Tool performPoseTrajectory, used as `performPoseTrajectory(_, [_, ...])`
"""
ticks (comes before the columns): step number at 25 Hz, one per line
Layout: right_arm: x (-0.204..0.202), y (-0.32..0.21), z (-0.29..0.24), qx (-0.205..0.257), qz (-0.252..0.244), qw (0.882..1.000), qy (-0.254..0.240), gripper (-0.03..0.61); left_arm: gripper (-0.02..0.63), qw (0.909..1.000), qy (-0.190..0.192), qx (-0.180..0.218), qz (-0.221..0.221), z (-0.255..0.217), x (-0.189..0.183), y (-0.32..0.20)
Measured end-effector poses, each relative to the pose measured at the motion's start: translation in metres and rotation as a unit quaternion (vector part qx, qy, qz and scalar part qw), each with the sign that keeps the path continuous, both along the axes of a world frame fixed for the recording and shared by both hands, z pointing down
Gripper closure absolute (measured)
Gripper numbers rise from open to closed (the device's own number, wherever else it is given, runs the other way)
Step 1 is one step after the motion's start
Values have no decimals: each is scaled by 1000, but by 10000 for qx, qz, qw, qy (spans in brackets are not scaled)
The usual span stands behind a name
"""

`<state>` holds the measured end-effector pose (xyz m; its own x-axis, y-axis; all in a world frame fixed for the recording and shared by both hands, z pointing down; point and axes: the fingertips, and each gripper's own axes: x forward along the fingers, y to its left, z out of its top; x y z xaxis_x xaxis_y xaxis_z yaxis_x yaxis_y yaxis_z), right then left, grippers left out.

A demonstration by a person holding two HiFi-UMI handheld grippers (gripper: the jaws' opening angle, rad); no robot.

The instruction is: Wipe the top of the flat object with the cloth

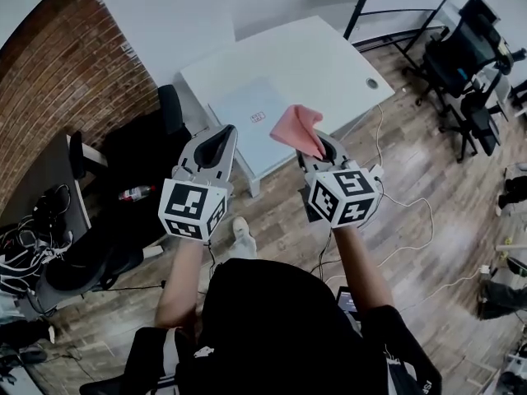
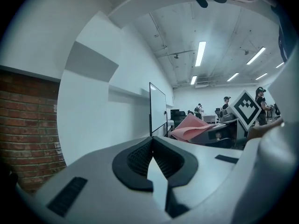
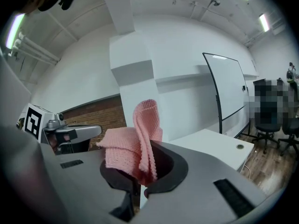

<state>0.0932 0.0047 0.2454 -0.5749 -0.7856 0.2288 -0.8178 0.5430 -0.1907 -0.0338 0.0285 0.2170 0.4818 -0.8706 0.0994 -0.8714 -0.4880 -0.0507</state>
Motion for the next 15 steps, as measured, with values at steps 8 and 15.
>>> performPoseTrajectory(8, [-26, -59, 1, -102, 92, 9998, 132, 534, 602, 9998, 32, -171, 127, 6, -22, -65])
performPoseTrajectory(15, [-37, -102, -1, -173, 285, 9992, 237, 534, 603, 9990, 11, -193, 407, 2, -25, -118])
